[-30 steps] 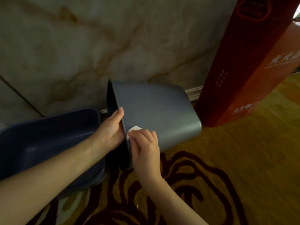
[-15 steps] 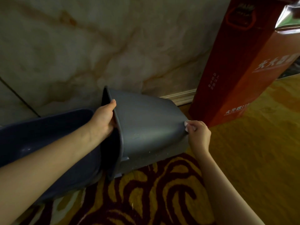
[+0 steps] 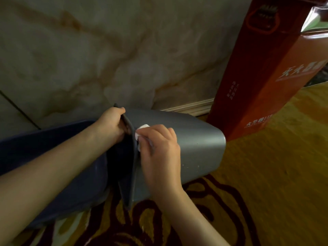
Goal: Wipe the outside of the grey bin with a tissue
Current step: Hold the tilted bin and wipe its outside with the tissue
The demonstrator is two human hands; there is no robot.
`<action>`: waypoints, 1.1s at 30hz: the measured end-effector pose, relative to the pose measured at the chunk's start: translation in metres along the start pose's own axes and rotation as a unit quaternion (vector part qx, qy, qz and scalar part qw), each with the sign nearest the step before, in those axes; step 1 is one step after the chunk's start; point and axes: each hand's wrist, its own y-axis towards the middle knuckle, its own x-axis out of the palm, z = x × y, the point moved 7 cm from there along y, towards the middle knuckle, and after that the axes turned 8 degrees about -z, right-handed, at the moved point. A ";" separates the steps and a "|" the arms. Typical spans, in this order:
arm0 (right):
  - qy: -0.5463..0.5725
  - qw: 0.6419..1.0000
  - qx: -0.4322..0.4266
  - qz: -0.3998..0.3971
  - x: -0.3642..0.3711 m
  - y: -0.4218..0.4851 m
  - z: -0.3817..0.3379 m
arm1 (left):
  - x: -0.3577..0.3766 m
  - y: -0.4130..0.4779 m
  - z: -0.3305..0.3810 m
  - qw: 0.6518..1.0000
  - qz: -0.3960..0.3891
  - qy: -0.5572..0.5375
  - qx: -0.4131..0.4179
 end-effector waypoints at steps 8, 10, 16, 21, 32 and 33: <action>-0.046 0.996 0.010 -0.070 0.013 0.044 0.014 | 0.011 0.000 -0.001 0.986 -0.082 -0.141 0.011; -0.118 0.987 0.013 -0.107 0.035 0.049 0.026 | 0.005 0.001 -0.005 0.969 -0.142 -0.202 -0.009; -0.169 0.977 -0.002 -0.131 0.063 0.038 0.060 | -0.032 0.010 -0.017 0.964 -0.199 -0.167 -0.059; -0.156 0.983 -0.011 -0.092 0.057 0.006 0.093 | -0.058 0.015 -0.042 0.975 -0.154 -0.155 -0.050; -0.153 0.988 0.016 -0.018 0.030 0.006 0.113 | -0.074 -0.043 -0.116 0.815 -0.382 0.413 -0.137; -0.153 0.988 0.026 -0.016 0.029 0.006 0.114 | -0.071 -0.043 -0.116 0.831 -0.366 0.403 -0.118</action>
